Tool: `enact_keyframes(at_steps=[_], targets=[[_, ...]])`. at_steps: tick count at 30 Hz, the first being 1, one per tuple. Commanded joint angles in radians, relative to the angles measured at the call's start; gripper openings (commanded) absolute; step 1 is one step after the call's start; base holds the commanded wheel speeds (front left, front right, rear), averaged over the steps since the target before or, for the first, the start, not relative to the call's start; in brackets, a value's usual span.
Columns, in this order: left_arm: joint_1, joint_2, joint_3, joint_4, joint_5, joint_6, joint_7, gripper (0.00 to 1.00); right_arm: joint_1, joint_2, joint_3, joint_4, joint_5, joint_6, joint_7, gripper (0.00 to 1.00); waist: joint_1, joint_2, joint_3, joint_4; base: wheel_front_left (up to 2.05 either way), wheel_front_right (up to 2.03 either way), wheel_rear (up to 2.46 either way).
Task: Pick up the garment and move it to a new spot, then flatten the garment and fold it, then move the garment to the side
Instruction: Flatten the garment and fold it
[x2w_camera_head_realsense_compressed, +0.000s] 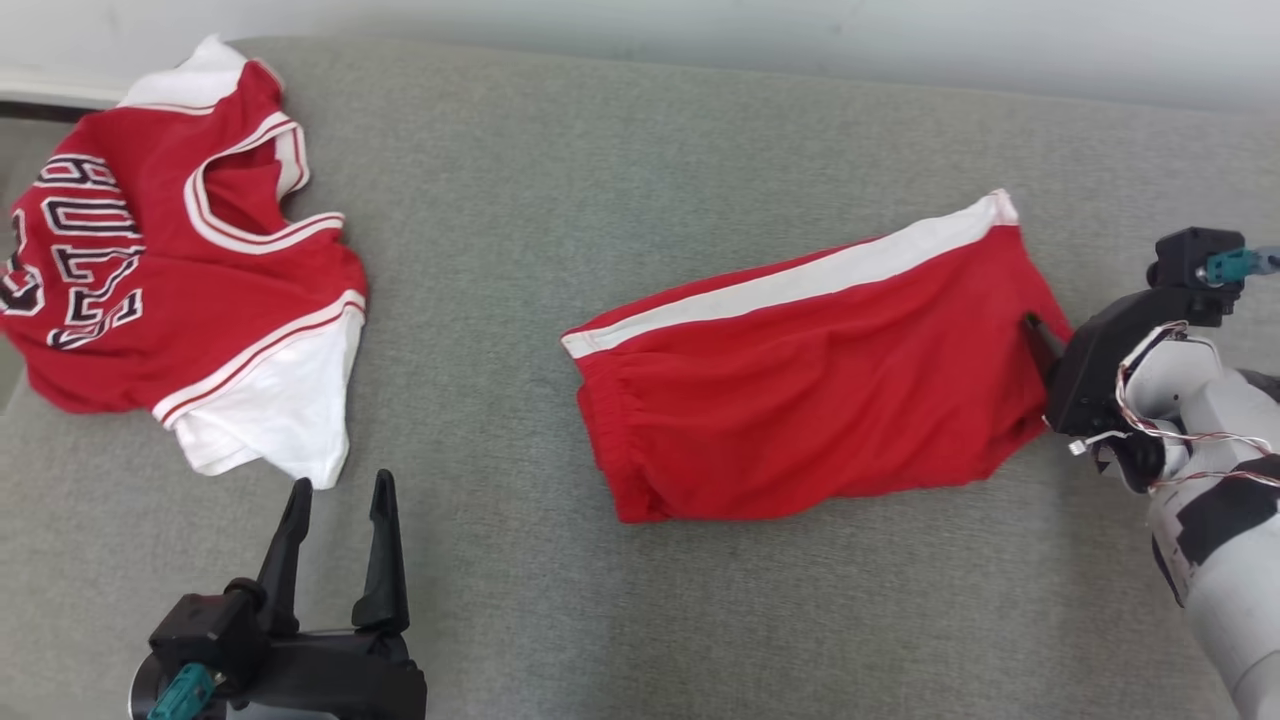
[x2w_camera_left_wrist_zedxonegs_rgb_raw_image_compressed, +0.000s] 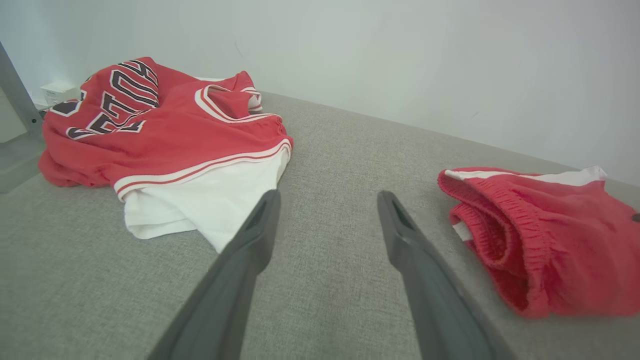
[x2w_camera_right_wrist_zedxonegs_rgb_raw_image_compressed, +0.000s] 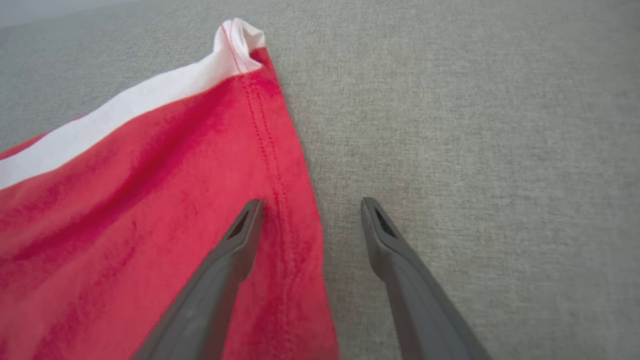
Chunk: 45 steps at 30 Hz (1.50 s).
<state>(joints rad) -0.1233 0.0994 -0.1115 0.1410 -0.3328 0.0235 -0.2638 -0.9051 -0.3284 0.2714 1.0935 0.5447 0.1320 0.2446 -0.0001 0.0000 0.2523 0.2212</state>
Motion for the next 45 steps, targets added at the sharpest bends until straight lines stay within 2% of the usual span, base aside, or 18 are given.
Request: enact_keyframes(at_steps=[1, 4, 11, 13, 14, 21, 30, 39, 42, 45], targets=[[0.011, -0.012, 0.020, -0.004, 0.023, -0.017, -0.001, 1.00, -0.018, 0.015, -0.003, 0.028, -0.020, -0.003, -0.010, 1.00, 0.0001, 0.0000, 0.014, 0.024, 0.00, 0.00, 0.00], [0.010, -0.021, 0.033, 0.001, 0.035, -0.034, -0.001, 1.00, -0.022, 0.021, -0.001, 0.057, -0.035, -0.003, -0.012, 1.00, 0.0001, 0.0000, 0.018, 0.034, 0.00, 0.00, 0.00], [0.015, -0.042, 0.060, 0.014, 0.051, -0.063, -0.001, 1.00, -0.017, 0.079, 0.036, 0.139, -0.092, 0.001, 0.029, 1.00, 0.0001, 0.0000, 0.026, 0.049, 0.00, 0.00, 0.00], [0.009, -0.045, 0.065, 0.020, 0.053, -0.071, -0.001, 1.00, -0.016, 0.084, 0.038, 0.154, -0.099, 0.001, 0.029, 0.25, 0.0001, 0.0000, 0.029, 0.051, 0.00, 0.00, 0.00], [0.006, -0.045, 0.067, 0.023, 0.053, -0.075, -0.001, 1.00, -0.013, 0.085, 0.040, 0.161, -0.103, 0.001, 0.031, 0.00, 0.0001, 0.0000, 0.031, 0.052, 0.00, 0.00, 0.00], [0.013, -0.048, 0.083, 0.025, 0.051, -0.078, -0.001, 1.00, -0.014, 0.041, 0.020, 0.178, -0.122, -0.004, -0.032, 0.00, 0.0001, 0.0000, 0.022, 0.039, 0.00, 0.00, 0.00], [0.039, -0.049, 0.092, 0.025, 0.045, -0.078, -0.001, 1.00, -0.008, -0.026, -0.030, 0.179, -0.147, -0.003, -0.163, 0.00, 0.0001, 0.0000, -0.038, -0.019, 0.00, 0.00, 0.00], [0.061, -0.049, 0.088, 0.028, 0.043, -0.074, -0.001, 1.00, -0.027, -0.123, -0.043, 0.190, -0.256, -0.003, -0.239, 0.00, 0.0001, 0.0000, -0.083, -0.073, 0.00, 0.00, 0.00], [0.066, -0.048, 0.083, 0.030, 0.042, -0.069, -0.001, 1.00, -0.050, -0.125, -0.040, 0.191, -0.310, -0.003, -0.256, 0.00, 0.0001, 0.0000, -0.090, -0.080, 0.00, 0.00, 0.00], [0.067, -0.048, 0.081, 0.030, 0.039, -0.068, -0.001, 1.00, -0.066, -0.085, -0.038, 0.187, -0.343, -0.003, -0.262, 0.00, 0.0001, 0.0000, -0.098, -0.083, 0.00, 0.00, 0.00]])
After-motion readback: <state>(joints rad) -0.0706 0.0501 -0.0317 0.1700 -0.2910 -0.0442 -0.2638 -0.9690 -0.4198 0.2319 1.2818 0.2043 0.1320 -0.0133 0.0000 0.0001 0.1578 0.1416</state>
